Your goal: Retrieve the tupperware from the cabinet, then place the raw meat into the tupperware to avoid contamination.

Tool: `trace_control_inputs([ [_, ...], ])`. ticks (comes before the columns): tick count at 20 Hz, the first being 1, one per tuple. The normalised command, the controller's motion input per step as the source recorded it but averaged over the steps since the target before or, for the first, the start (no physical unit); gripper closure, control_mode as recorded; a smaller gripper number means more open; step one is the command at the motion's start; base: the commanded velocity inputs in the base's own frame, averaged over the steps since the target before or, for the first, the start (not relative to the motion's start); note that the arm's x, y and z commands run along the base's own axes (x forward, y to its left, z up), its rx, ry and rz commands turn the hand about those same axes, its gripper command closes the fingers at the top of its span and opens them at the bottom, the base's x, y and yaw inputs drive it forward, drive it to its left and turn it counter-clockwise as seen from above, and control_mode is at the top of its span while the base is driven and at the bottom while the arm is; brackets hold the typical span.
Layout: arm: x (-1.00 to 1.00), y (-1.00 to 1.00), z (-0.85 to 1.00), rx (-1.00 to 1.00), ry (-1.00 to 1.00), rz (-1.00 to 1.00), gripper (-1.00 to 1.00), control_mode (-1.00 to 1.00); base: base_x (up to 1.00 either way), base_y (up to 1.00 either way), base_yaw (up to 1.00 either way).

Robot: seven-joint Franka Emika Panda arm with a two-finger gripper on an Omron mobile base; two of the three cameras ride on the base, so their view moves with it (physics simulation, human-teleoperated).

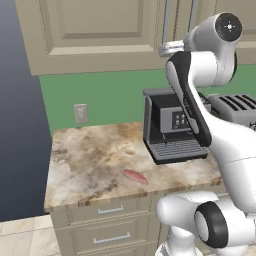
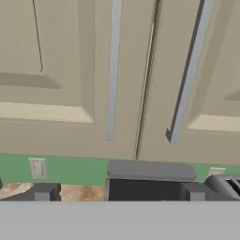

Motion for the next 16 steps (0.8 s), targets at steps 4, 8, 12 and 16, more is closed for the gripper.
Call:
trace_control_inputs([
  [4,0.13,-0.01,0.0,0.0,0.0,0.01,-1.0,-1.0,0.0,0.0,0.0],
  [8,0.49,0.02,0.0,0.02,0.04,0.04,-1.0,-1.0,0.0,0.0,0.0],
  [12,0.75,0.01,0.0,0.03,0.04,0.02,-1.0,-1.0,0.0,0.0,0.0],
  [16,0.68,0.03,-0.05,0.04,0.0,0.0,-1.0,-1.0,0.0,0.0,0.0],
])
